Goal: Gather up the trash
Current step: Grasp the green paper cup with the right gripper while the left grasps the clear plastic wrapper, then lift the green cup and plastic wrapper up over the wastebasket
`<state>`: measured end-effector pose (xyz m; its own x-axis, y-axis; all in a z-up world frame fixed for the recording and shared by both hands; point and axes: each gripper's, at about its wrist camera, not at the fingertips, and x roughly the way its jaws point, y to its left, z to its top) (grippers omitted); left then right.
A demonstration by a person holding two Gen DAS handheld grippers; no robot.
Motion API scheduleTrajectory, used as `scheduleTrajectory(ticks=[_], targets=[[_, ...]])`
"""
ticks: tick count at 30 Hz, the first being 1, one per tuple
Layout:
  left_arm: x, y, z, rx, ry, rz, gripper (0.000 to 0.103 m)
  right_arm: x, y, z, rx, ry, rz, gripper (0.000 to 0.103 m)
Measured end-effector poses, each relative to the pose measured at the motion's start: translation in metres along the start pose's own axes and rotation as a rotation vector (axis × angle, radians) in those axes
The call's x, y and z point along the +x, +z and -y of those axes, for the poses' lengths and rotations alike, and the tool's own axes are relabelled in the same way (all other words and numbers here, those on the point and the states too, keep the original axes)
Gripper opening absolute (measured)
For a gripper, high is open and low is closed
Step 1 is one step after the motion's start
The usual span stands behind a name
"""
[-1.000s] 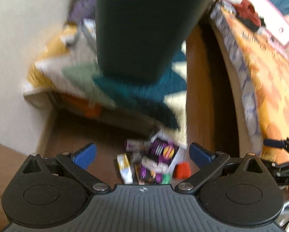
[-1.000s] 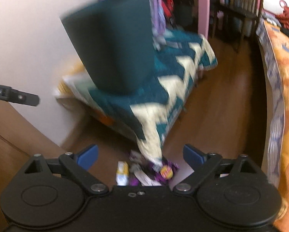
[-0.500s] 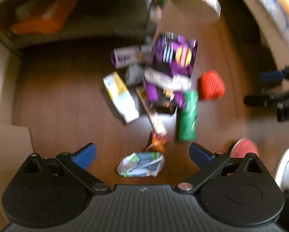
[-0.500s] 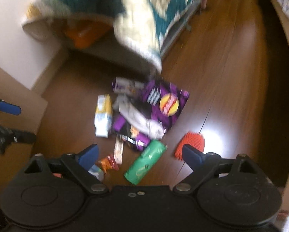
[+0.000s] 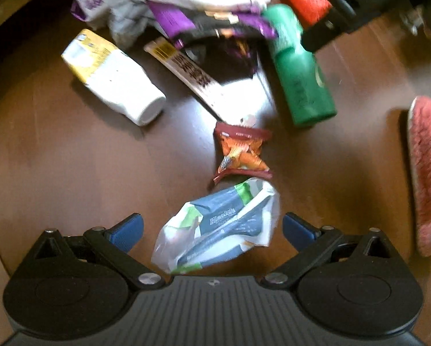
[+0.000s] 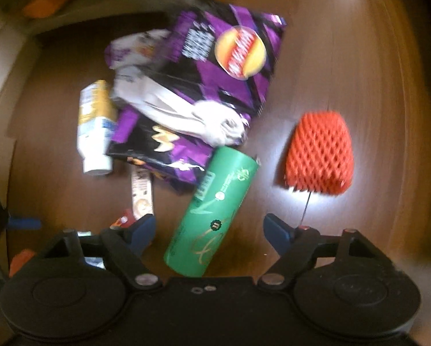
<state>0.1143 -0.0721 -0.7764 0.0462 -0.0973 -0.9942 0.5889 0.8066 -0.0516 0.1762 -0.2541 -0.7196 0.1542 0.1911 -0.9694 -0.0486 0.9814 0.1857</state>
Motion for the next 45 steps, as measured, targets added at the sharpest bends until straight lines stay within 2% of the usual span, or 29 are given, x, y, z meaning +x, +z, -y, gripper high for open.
scheduleTrajectory(ticks=[5,8,12,17,19,21,22,24,25,27,28,30,37,40,45], targets=[[0.034,-0.007,0.003,0.016,-0.003,-0.028,0.103,0.035,-0.001,0.003,0.022,-0.009,-0.051,0.077],[0.044,-0.012,0.006,0.033,-0.012,-0.030,0.103,0.043,0.000,0.003,0.036,0.000,-0.056,0.077],[0.054,-0.013,0.006,0.007,-0.028,-0.047,0.102,0.052,0.002,0.004,0.040,-0.006,-0.062,0.076],[0.058,-0.011,0.007,-0.013,-0.024,-0.046,0.102,0.062,0.004,0.007,0.079,-0.015,-0.058,0.068],[0.058,-0.012,0.010,-0.015,-0.006,-0.044,0.098,0.064,0.004,0.007,0.079,-0.015,-0.055,0.065],[0.053,-0.011,0.011,-0.033,0.006,-0.040,0.084,0.067,0.004,0.005,0.079,-0.015,-0.059,0.060],[0.052,-0.011,0.013,-0.045,0.012,-0.040,0.080,0.067,0.007,0.006,0.079,-0.011,-0.059,0.057],[0.047,-0.013,0.015,-0.069,0.021,-0.037,0.062,0.069,0.007,0.004,0.080,-0.010,-0.055,0.056],[0.044,-0.012,0.014,-0.079,0.023,-0.034,0.057,0.072,0.007,0.003,0.081,-0.011,-0.052,0.055],[0.041,-0.012,0.015,-0.109,0.009,-0.046,0.032,0.073,0.005,0.003,0.087,-0.013,-0.057,0.053],[0.039,-0.011,0.014,-0.124,0.008,-0.051,0.032,0.079,0.005,0.005,0.085,-0.020,-0.060,0.052],[0.034,-0.013,0.018,-0.137,0.013,-0.052,0.028,0.074,0.000,0.006,0.070,-0.040,-0.039,0.050],[-0.006,-0.007,0.022,-0.201,-0.005,-0.046,0.027,0.041,-0.015,0.011,0.104,-0.049,-0.019,0.049],[-0.041,-0.001,0.023,-0.229,-0.027,-0.030,0.027,0.010,-0.021,0.008,0.097,-0.049,-0.012,0.049],[-0.123,0.016,0.017,-0.272,-0.038,0.030,0.027,-0.071,-0.016,-0.005,0.034,-0.021,0.013,0.049]])
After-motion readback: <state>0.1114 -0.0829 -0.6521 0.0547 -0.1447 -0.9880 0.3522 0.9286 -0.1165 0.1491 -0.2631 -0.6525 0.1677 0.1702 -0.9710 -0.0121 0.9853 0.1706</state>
